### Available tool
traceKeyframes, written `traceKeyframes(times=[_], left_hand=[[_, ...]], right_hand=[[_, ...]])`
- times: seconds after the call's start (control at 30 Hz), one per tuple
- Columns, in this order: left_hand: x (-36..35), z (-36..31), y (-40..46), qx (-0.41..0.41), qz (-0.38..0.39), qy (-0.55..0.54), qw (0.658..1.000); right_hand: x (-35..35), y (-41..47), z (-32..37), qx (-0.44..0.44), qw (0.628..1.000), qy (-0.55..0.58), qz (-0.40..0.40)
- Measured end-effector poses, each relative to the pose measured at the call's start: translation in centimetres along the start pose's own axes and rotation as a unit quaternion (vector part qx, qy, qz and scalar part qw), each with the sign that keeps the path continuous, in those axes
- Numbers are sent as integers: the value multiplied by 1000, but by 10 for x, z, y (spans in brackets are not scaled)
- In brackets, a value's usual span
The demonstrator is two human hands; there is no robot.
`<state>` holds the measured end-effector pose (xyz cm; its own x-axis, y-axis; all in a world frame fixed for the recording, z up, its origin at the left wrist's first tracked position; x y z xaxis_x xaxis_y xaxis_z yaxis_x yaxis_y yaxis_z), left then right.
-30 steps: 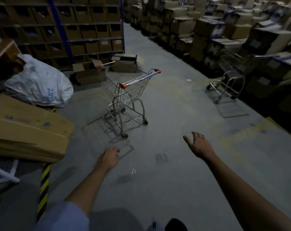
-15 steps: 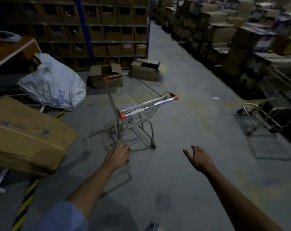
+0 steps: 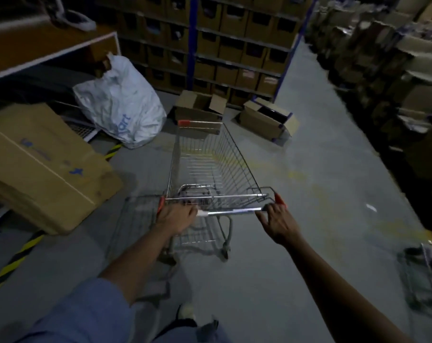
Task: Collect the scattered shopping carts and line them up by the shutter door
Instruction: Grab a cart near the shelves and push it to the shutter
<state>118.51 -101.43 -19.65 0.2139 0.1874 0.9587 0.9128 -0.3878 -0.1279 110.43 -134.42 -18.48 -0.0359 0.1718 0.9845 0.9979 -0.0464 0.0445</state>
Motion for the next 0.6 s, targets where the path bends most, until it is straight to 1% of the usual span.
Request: traceKeyframes(times=[0.07,0.13,0.17,0.2,0.23,0.27,0.3,0.33,0.37,0.4,0.47,0.5,0.53,0.57,0.6], left_hand=[[-5,8,3,9,42,54,998],[-13,15,-1,38,49,41,997],[-13,16,-7,63,53,25,996],[-14,15,-15,63,44,34,996],[-15,9,-24,48,37,57,997],[-19,4,-35,37,50,94,994],[-26,-3,-49,45,64,104,991],[-35,-8,-63,66,66,89,992],[-43,-13,-78,104,59,67,991],[-47,-25,-92,136,27,48,989],[-53,-49,-121,181,12,39,983],[-52,-62,-137,212,7,-9,977],[-48,-72,-155,244,-2,-33,969],[-45,-78,-173,273,-17,-44,961],[-42,-84,-192,282,-15,-24,959]], right_hand=[[-25,25,-6,66,996,-47,36],[-46,42,-8,141,985,-96,32],[-51,45,-8,160,979,-124,25],[-54,45,-8,161,977,-138,33],[-55,43,-8,170,977,-123,33],[-53,41,-7,196,974,-110,11],[-55,37,-7,224,968,-113,10],[-58,34,-8,251,960,-121,20],[-58,30,-9,270,954,-128,-4],[-60,27,-13,282,950,-130,-31],[-57,27,-16,307,943,-127,-32],[-55,30,-14,319,940,-109,-40],[-51,29,-11,328,939,-93,-50],[-48,27,-4,343,932,-95,-72],[-45,22,7,370,919,-103,-92]])
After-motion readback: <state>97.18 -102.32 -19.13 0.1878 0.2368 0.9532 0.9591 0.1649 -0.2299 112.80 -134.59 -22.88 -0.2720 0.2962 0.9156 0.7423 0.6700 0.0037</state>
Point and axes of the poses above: each hand's wrist, its own y-axis towards the middle knuckle, its own x-axis out of the back of the hand, z = x × y, the point moved 4 cm from there along y, towards the middle knuckle, and after that the axes turned 9 degrees about -y, right-handed, at the moved point
